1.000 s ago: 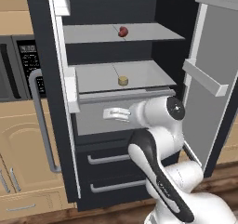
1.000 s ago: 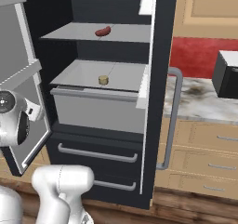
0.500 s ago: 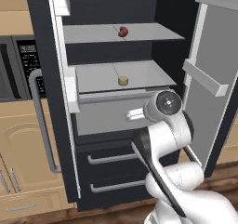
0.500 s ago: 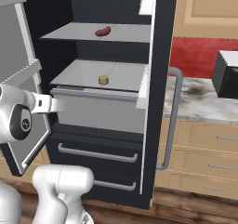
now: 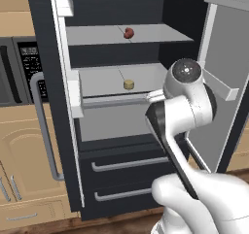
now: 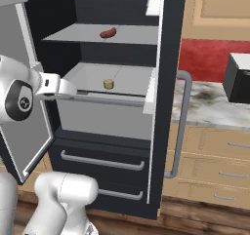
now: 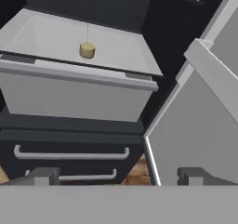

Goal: Retrieve the sausage and cheese from the fridge and place them on the cutting board on the counter.

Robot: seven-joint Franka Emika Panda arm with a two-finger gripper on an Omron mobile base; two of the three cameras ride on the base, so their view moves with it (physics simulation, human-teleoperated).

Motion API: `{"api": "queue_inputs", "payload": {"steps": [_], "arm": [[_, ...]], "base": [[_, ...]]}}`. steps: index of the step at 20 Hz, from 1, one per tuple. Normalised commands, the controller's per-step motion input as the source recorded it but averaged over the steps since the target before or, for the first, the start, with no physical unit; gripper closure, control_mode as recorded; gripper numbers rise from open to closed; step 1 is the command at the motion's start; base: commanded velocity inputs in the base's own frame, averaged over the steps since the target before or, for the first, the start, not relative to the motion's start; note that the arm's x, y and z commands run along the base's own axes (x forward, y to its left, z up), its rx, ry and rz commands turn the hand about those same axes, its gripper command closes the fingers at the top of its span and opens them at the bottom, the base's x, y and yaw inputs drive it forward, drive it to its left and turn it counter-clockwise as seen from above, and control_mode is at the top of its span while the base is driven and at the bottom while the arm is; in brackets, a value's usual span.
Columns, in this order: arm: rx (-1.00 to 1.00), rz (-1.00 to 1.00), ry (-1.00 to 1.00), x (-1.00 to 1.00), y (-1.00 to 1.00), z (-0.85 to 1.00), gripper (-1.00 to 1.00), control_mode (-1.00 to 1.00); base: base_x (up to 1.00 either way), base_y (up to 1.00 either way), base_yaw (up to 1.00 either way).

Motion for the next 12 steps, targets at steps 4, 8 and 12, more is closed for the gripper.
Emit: {"api": "queue_inputs", "payload": {"steps": [4,8,12], "arm": [[0.04,0.0,0.09,-0.22,-0.46,0.19,-1.0,-1.0],[0.06,0.0,-0.04,-0.28,-0.37,-0.12,-1.0,-1.0],[0.08,0.03,-0.2,-0.31,-0.25,-0.01,-1.0,-1.0]], "base": [[0.0,0.0,0.0],[0.0,0.0,0.0],[0.0,0.0,0.0]]}}
